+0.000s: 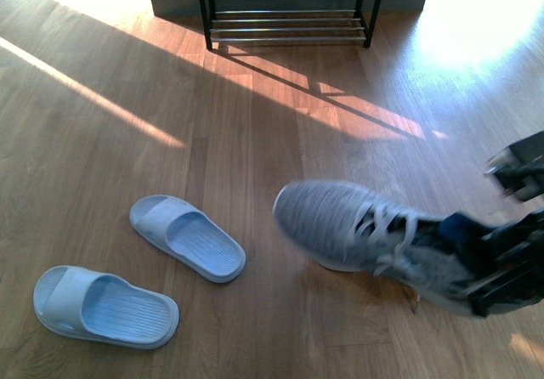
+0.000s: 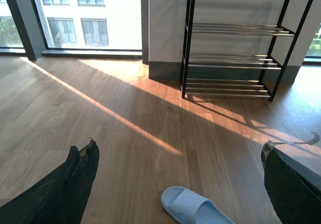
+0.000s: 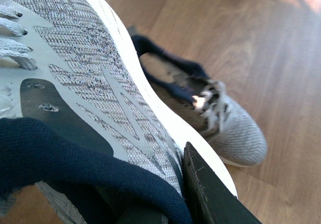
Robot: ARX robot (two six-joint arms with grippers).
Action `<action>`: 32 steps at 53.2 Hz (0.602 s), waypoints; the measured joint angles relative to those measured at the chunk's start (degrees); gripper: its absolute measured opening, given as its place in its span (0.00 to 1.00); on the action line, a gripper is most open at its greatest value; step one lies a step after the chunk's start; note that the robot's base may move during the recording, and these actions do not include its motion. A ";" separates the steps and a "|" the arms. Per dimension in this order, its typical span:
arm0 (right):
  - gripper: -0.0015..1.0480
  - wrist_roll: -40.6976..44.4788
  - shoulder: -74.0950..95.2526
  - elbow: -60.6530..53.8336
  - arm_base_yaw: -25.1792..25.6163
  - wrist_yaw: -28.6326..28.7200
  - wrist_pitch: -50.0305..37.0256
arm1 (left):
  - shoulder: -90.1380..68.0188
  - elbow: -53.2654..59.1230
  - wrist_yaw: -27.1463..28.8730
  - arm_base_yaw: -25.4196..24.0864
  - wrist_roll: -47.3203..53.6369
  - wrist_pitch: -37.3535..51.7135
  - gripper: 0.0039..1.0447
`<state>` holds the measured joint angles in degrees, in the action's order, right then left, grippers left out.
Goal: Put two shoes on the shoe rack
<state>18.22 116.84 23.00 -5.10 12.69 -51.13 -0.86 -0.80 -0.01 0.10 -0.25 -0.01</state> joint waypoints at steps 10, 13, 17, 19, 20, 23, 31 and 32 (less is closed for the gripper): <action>0.05 -13.25 -23.41 -2.34 10.10 -7.50 1.07 | 0.00 0.00 0.00 0.00 0.00 0.00 0.91; 0.05 -16.90 -29.55 -2.25 12.39 -9.27 3.02 | 0.00 0.00 0.00 0.00 0.00 0.00 0.91; 0.04 -20.92 -37.03 -2.19 14.45 -9.29 7.17 | 0.00 0.00 0.00 0.00 0.00 0.00 0.91; 0.04 -22.10 -39.52 -2.16 14.99 -9.07 8.87 | 0.00 0.00 0.00 0.00 0.00 0.00 0.91; 0.04 -22.71 -41.31 -2.16 15.41 -8.94 10.08 | 0.00 0.00 0.00 0.00 0.00 0.00 0.91; 0.04 -23.39 -44.35 -2.16 16.28 -8.35 11.67 | 0.00 0.00 0.00 0.00 0.00 0.00 0.91; 0.04 -23.87 -51.49 -4.00 20.94 -4.98 12.50 | 0.00 0.00 0.00 0.00 0.00 0.00 0.91; 0.04 -23.96 -51.89 -4.28 21.24 -4.87 12.50 | 0.00 0.00 0.00 0.00 0.00 0.00 0.91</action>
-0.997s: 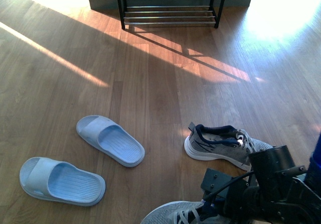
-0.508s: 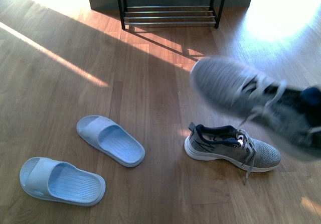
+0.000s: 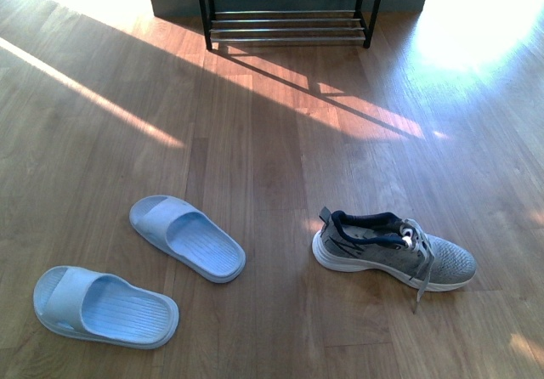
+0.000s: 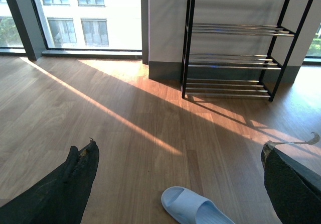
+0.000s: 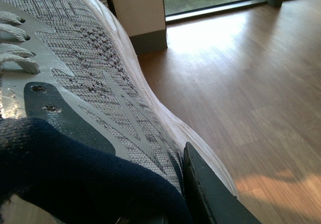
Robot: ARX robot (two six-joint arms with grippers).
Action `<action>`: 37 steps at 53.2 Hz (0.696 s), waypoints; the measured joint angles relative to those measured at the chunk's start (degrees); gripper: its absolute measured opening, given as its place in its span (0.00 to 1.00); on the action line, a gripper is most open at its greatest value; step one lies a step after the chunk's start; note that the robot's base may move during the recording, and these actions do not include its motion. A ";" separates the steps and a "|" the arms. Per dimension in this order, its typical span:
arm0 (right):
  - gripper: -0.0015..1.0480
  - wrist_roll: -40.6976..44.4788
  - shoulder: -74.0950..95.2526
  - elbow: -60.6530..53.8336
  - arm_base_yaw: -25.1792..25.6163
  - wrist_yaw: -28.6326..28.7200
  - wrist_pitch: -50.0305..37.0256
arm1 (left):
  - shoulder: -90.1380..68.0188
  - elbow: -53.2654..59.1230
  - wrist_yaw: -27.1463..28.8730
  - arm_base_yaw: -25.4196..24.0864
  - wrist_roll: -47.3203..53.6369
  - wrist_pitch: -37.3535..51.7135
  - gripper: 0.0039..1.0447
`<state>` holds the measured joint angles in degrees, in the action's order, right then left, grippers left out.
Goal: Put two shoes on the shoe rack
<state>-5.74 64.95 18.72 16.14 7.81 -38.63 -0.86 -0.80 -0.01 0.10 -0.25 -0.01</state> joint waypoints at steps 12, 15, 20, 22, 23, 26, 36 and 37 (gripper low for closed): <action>0.04 -0.31 -0.15 -0.59 0.15 0.61 0.00 | 0.00 0.00 0.00 0.00 0.00 0.00 0.91; 0.04 -0.31 -0.15 -0.59 0.15 0.81 0.00 | 0.00 0.00 0.00 0.00 0.00 -0.02 0.91; 0.04 -0.35 -0.15 -0.61 0.15 0.72 0.00 | 0.00 0.00 0.07 0.00 0.00 0.00 0.91; 0.04 -0.33 -0.17 -0.61 0.15 0.76 0.00 | 0.00 0.00 0.15 0.00 0.00 0.00 0.91; 0.04 -0.33 -0.17 -0.61 0.15 0.76 0.00 | -0.02 0.00 0.15 0.00 0.00 0.00 0.91; 0.04 -0.35 -0.17 -0.61 0.11 1.11 0.00 | 0.00 0.00 0.15 0.00 0.00 0.00 0.91; 0.04 -0.50 -0.17 -0.61 0.11 0.68 0.00 | 0.00 0.00 0.11 0.00 0.00 0.00 0.91; 0.04 -0.50 -0.17 -0.61 0.11 0.68 0.00 | 0.00 0.00 0.11 0.00 0.00 0.00 0.91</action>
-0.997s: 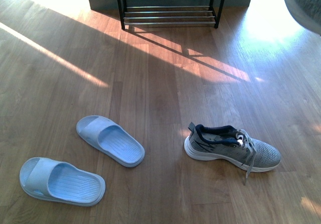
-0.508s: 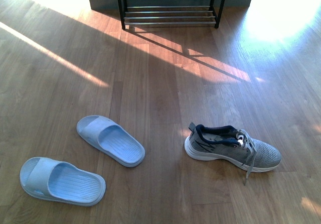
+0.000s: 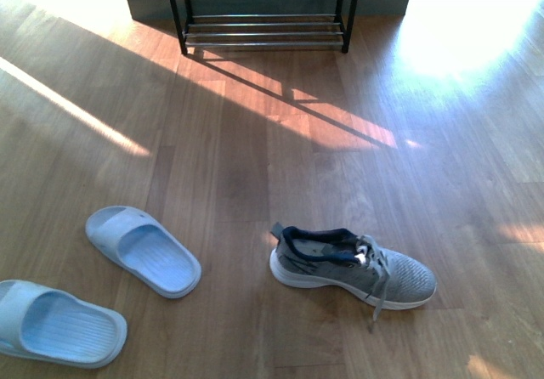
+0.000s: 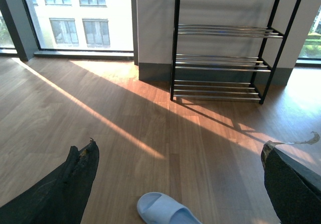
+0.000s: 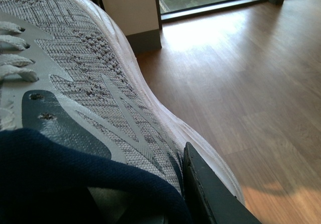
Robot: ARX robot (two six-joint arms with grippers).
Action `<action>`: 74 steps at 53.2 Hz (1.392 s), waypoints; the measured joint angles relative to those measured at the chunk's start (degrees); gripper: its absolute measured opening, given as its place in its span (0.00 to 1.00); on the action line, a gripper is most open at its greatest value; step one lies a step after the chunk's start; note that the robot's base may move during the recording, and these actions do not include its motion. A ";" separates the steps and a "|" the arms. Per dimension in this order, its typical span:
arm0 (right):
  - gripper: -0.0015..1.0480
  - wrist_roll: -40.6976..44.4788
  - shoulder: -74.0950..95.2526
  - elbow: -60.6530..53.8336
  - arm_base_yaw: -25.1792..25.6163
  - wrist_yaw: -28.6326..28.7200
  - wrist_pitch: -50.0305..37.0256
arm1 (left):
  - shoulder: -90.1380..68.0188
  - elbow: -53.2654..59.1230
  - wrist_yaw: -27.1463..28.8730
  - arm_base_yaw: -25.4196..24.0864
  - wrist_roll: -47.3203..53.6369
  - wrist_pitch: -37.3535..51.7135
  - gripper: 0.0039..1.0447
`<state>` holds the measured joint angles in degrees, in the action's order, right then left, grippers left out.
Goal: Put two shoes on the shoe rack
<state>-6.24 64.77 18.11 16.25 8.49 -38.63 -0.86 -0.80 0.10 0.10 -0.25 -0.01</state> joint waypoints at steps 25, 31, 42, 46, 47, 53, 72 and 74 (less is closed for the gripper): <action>0.04 -0.15 0.09 -0.02 0.37 -0.11 -0.02 | -16.13 -6.12 21.73 5.90 -1.62 -5.55 0.91; 0.04 -0.17 0.04 -0.02 0.26 0.11 -0.04 | -42.75 -11.10 19.85 7.13 5.18 10.93 0.91; 0.04 -0.17 0.04 -0.02 0.26 -0.11 -0.04 | -79.49 -20.92 10.34 9.35 21.24 27.98 0.91; 0.04 -0.17 0.04 -0.02 0.26 -0.15 -0.04 | -90.51 -24.35 6.97 10.54 27.61 30.69 0.91; 0.04 -0.17 0.04 -0.02 0.26 -0.15 -0.04 | -93.59 -25.64 5.40 11.13 29.68 30.88 0.91; 0.04 -0.17 0.04 -0.02 0.24 0.02 -0.04 | -111.08 -35.76 -2.34 15.98 41.81 27.10 0.91; 0.04 -0.17 0.04 -0.02 0.26 -0.09 -0.04 | -137.94 -65.26 -8.76 25.00 55.01 6.64 0.91; 0.04 -0.17 0.04 -0.02 0.26 -0.09 -0.04 | -140.58 -68.54 -8.94 25.35 56.35 3.67 0.91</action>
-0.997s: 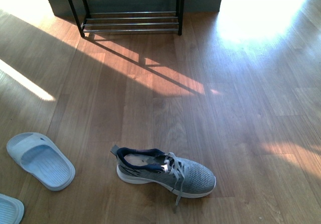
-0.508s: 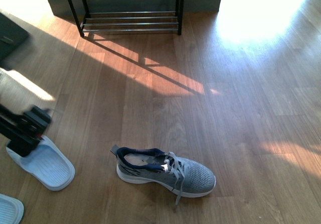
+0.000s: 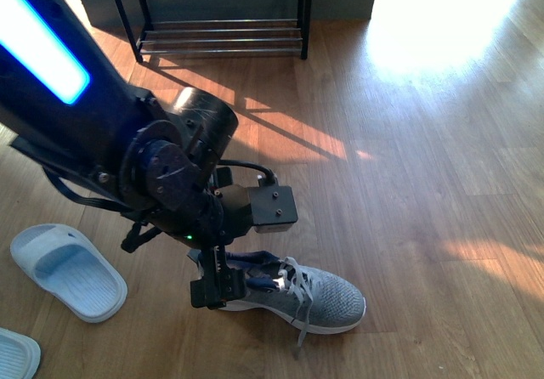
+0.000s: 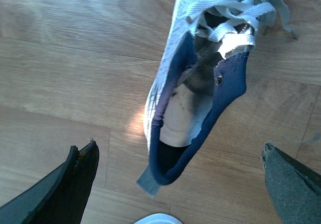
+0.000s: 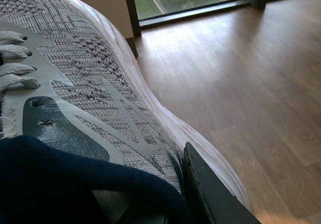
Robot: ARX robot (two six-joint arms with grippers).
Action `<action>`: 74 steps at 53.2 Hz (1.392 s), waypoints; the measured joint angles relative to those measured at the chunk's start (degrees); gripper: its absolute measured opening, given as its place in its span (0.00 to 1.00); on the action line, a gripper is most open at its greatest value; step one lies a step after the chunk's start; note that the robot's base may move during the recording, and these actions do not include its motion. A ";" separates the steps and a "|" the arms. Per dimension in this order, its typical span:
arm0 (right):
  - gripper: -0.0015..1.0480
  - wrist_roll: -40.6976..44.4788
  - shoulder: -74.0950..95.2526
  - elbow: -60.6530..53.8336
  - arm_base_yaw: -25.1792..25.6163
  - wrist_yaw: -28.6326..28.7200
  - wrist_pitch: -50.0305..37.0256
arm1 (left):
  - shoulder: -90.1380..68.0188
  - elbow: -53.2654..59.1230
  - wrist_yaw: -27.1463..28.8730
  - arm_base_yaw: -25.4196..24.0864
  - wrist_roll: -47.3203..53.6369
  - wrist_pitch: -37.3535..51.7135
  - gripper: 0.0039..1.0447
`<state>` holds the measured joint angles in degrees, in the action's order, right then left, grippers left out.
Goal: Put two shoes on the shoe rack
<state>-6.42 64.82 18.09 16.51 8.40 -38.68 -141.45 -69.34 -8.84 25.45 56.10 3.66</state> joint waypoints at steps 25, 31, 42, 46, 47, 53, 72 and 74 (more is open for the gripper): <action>0.04 0.00 0.00 0.00 0.00 0.00 0.00 | -16.85 -18.67 0.13 1.20 5.62 -11.26 0.91; 0.04 0.00 0.00 0.00 0.00 0.00 0.00 | -21.20 -22.53 0.72 1.42 6.23 -11.93 0.91; 0.04 0.00 0.00 0.00 0.00 0.00 0.00 | -23.65 -25.03 1.42 1.77 6.05 -12.35 0.75; 0.04 0.00 0.00 0.00 0.00 0.00 0.00 | -23.67 -25.16 1.31 1.79 5.86 -12.26 0.66; 0.04 0.00 0.00 0.00 0.00 0.00 0.00 | -23.67 -25.14 1.31 1.84 5.66 -12.13 0.63; 0.04 0.00 0.00 0.00 0.00 0.00 0.00 | -23.67 -24.79 1.68 2.21 5.33 -11.17 0.49; 0.04 0.00 0.00 0.00 0.00 0.00 0.00 | -23.87 -24.24 1.42 3.06 1.97 -9.07 0.06; 0.04 0.00 0.00 0.00 0.00 0.00 0.00 | -23.87 -24.17 1.33 3.06 1.14 -8.09 0.03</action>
<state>-6.42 64.82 18.09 16.51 8.40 -38.68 -165.31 -93.51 -7.51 28.51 57.23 -4.43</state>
